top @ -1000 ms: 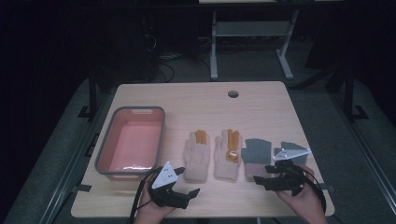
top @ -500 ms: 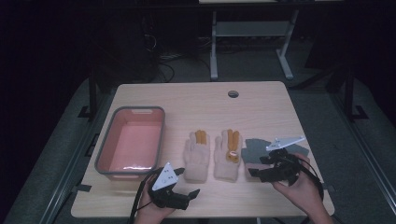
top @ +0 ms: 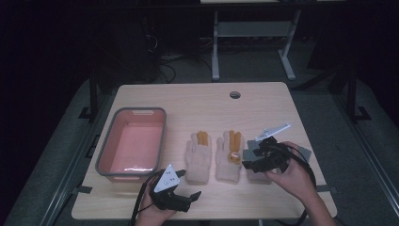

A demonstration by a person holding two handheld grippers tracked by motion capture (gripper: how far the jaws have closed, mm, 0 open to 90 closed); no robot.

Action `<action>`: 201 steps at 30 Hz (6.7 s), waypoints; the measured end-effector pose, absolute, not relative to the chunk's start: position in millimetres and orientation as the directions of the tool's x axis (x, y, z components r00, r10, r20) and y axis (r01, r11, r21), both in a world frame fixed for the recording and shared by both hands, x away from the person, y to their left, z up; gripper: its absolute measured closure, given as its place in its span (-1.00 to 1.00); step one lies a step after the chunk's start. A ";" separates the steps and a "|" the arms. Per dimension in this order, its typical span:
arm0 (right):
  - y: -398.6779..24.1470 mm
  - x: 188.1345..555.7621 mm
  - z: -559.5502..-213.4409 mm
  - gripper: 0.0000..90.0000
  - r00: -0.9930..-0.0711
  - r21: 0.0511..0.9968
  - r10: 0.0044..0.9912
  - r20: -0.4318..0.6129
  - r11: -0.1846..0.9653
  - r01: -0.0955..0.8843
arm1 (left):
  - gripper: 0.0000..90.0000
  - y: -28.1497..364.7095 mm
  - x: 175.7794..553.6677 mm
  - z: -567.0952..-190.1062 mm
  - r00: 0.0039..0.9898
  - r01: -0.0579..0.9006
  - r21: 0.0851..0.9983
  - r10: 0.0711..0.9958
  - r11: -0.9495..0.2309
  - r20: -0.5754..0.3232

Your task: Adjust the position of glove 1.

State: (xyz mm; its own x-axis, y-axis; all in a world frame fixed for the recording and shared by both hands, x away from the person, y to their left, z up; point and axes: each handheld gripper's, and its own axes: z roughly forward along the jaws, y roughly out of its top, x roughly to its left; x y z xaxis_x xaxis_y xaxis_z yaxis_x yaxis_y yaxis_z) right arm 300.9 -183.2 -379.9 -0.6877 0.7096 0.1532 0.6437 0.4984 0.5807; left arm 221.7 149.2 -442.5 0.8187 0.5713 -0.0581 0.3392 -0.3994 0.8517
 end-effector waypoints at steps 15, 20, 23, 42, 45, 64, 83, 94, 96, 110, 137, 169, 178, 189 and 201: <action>-158.0 332.0 -381.5 -0.25 -0.712 0.531 0.688 0.139 0.555 0.640 | -0.72 148.1 221.5 -442.8 0.815 0.342 0.854 0.577 -0.392 -0.062; -150.6 341.4 -386.6 -0.25 -0.707 0.505 0.695 0.130 0.568 0.650 | -0.72 147.5 221.5 -442.8 0.819 0.337 0.852 0.571 -0.400 -0.056; -145.9 347.2 -389.4 -0.24 -0.709 0.489 0.693 0.128 0.578 0.653 | -0.72 147.7 221.2 -443.2 0.820 0.338 0.851 0.570 -0.402 -0.057; -123.9 370.9 -415.5 -0.22 -0.710 0.376 0.696 0.110 0.632 0.678 | -0.72 150.3 220.9 -441.3 0.813 0.353 0.857 0.577 -0.376 -0.081; -123.7 372.8 -418.8 -0.21 -0.703 0.356 0.703 0.105 0.633 0.687 | -0.72 151.2 221.1 -440.9 0.813 0.353 0.857 0.576 -0.376 -0.082; -116.0 376.5 -436.2 0.07 -0.699 0.292 0.711 0.079 0.654 0.698 | -0.72 154.4 221.6 -439.9 0.808 0.361 0.860 0.582 -0.362 -0.094; -117.8 371.1 -429.3 0.37 -0.689 0.304 0.722 0.071 0.642 0.704 | -0.72 155.6 221.4 -439.2 0.803 0.364 0.863 0.587 -0.351 -0.099; -120.7 364.8 -406.8 0.39 -0.685 0.349 0.723 0.088 0.621 0.701 | -0.71 156.3 219.6 -437.6 0.803 0.359 0.868 0.587 -0.342 -0.101; -120.6 363.0 -403.5 0.39 -0.683 0.348 0.726 0.085 0.620 0.703 | -0.71 156.6 219.3 -437.6 0.803 0.358 0.868 0.587 -0.345 -0.097; -115.2 355.1 -367.3 0.39 -0.692 0.399 0.718 0.072 0.615 0.680 | -0.71 158.0 216.7 -435.1 0.800 0.355 0.875 0.590 -0.328 -0.104; -35.1 361.7 -364.5 0.39 -0.757 0.425 0.647 0.089 0.663 0.616 | -0.71 165.2 214.8 -430.5 0.791 0.357 0.878 0.603 -0.320 -0.102; -27.4 369.0 -393.9 -0.01 -0.754 0.430 0.642 0.134 0.648 0.628 | -0.71 164.0 216.6 -433.5 0.793 0.359 0.874 0.601 -0.328 -0.100; -3.0 374.0 -397.8 -0.14 -0.788 0.422 0.611 0.073 0.697 0.580 | -0.69 164.4 217.0 -433.7 0.792 0.368 0.872 0.600 -0.323 -0.112; 15.0 382.2 -414.6 -0.22 -0.797 0.366 0.603 -0.014 0.745 0.557 | -0.68 165.6 217.7 -433.1 0.788 0.378 0.870 0.603 -0.317 -0.123; 16.9 380.3 -422.5 -0.22 -0.830 0.334 0.554 -0.066 0.796 0.505 | -0.60 165.8 218.7 -432.6 0.788 0.391 0.866 0.599 -0.311 -0.141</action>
